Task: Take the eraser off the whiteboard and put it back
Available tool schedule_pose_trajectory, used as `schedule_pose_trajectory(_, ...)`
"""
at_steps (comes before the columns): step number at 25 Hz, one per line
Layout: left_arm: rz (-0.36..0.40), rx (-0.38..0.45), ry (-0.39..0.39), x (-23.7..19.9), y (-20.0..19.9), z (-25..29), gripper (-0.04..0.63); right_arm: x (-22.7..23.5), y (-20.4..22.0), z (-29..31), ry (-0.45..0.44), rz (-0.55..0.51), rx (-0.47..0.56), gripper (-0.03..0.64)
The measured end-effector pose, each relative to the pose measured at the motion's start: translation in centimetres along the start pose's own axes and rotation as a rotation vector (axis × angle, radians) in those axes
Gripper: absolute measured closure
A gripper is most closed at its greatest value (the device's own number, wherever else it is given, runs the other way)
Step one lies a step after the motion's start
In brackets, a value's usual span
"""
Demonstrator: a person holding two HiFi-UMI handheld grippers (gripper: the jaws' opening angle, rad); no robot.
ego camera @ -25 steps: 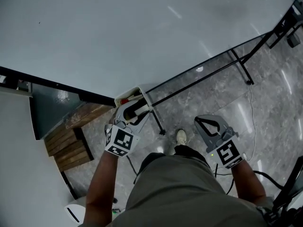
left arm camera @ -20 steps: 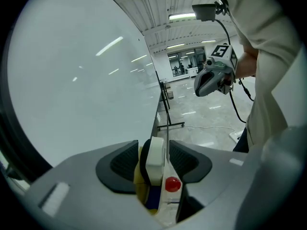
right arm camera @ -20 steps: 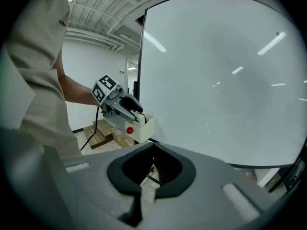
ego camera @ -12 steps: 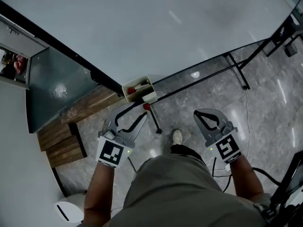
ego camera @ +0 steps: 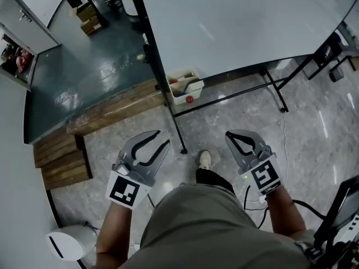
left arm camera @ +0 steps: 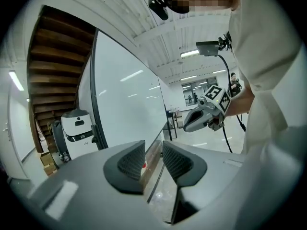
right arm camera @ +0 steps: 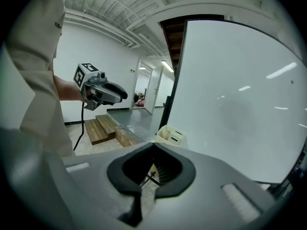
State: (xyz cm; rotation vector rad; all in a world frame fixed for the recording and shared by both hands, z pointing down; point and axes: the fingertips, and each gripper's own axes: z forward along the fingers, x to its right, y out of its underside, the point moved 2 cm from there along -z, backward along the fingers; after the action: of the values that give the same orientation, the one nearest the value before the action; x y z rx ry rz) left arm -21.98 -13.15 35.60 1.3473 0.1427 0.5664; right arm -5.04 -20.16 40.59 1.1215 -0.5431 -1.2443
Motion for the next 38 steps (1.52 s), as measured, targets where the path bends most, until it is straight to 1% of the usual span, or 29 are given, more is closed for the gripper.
schedule_pose_trajectory(2,-0.031,0.016,0.004,1.4,0.4,-2.8,0.493,-3.0,-0.7,-0.8,-0.005,-0.007,-0.008,0.614)
schedule_pose_trajectory(6,-0.067,0.031,0.014,3.7,1.6,-8.0,0.56,-8.2,-1.5,-2.5,0.001,-0.008,-0.024,0.614)
schedule_pose_trajectory(9,-0.106,0.031,0.028,5.3,2.4,-11.0,0.584,-11.6,-1.9,-3.7,0.0,0.009,-0.033,0.614)
schedule_pose_trajectory(12,-0.113,0.038,0.033,6.6,2.4,-13.0,0.589,-14.1,-2.7,-4.8,-0.018,0.0,-0.037,0.614)
schedule_pose_trajectory(16,-0.124,0.054,0.034,8.5,1.8,-14.7,0.591,-15.9,-3.5,-6.2,-0.03,-0.018,-0.026,0.614)
schedule_pose_trajectory(20,-0.111,0.063,0.038,10.5,0.7,-15.1,0.591,-16.5,-3.8,-7.9,-0.042,-0.031,-0.006,0.615)
schedule_pose_trajectory(27,-0.163,0.048,0.053,16.2,-1.7,-13.3,0.591,-15.7,-2.0,-12.7,-0.07,-0.027,0.031,0.614)
schedule_pose_trajectory(29,-0.159,0.042,0.053,18.0,-2.6,-12.2,0.591,-15.0,-1.1,-14.2,-0.082,-0.023,0.044,0.615)
schedule_pose_trajectory(32,-0.145,0.038,0.026,21.3,-4.1,-10.5,0.591,-13.8,0.8,-17.0,-0.117,-0.044,0.058,0.614)
schedule_pose_trajectory(34,-0.156,0.037,0.004,24.0,-5.1,-9.4,0.591,-12.9,2.3,-19.3,-0.138,-0.049,0.056,0.614)
schedule_pose_trajectory(38,-0.177,0.003,-0.033,29.1,-6.4,-7.8,0.591,-11.7,5.2,-23.0,-0.182,-0.047,0.068,0.614)
